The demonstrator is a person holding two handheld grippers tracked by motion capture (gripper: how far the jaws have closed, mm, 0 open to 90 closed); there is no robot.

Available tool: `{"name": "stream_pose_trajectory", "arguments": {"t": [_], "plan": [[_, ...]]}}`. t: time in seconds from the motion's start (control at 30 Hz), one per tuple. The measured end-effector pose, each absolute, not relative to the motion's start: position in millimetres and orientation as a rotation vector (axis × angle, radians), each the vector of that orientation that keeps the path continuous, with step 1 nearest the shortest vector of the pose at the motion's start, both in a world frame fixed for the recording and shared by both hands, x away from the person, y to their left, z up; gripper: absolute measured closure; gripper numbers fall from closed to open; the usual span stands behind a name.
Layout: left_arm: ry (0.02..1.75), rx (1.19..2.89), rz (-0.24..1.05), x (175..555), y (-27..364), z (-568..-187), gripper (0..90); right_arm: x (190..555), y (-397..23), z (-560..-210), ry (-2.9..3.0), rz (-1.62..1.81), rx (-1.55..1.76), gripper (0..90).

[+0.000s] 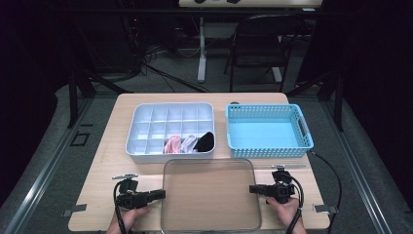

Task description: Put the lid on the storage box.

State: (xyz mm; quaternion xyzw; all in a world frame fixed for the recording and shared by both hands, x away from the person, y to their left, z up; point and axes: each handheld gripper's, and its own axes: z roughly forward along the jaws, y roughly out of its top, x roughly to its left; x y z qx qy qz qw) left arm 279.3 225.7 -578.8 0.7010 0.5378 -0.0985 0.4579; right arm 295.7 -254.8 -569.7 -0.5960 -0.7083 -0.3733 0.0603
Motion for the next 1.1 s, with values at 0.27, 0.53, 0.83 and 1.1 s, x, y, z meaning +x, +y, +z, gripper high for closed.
{"name": "stream_pose_trajectory", "arguments": {"t": [0.27, 0.53, 0.83, 1.1], "plan": [[1.317, 1.737, -0.207, 279.1, 227.7, -573.3, 72.4, 294.8, -254.3, -558.5, -2.169, -1.183, -1.767, 64.6], [1.308, 1.754, -0.178, 275.9, 226.5, -567.4, 71.7, 287.0, -250.0, -548.6, -2.235, -1.206, -1.782, 64.5], [1.278, 1.739, -0.133, 276.5, 229.2, -556.6, 72.3, 285.2, -246.9, -531.6, -2.297, -1.283, -1.758, 66.1], [1.255, 1.719, -0.089, 281.6, 232.3, -539.4, 75.1, 286.4, -245.2, -517.9, -2.300, -1.355, -1.756, 68.5]]}}
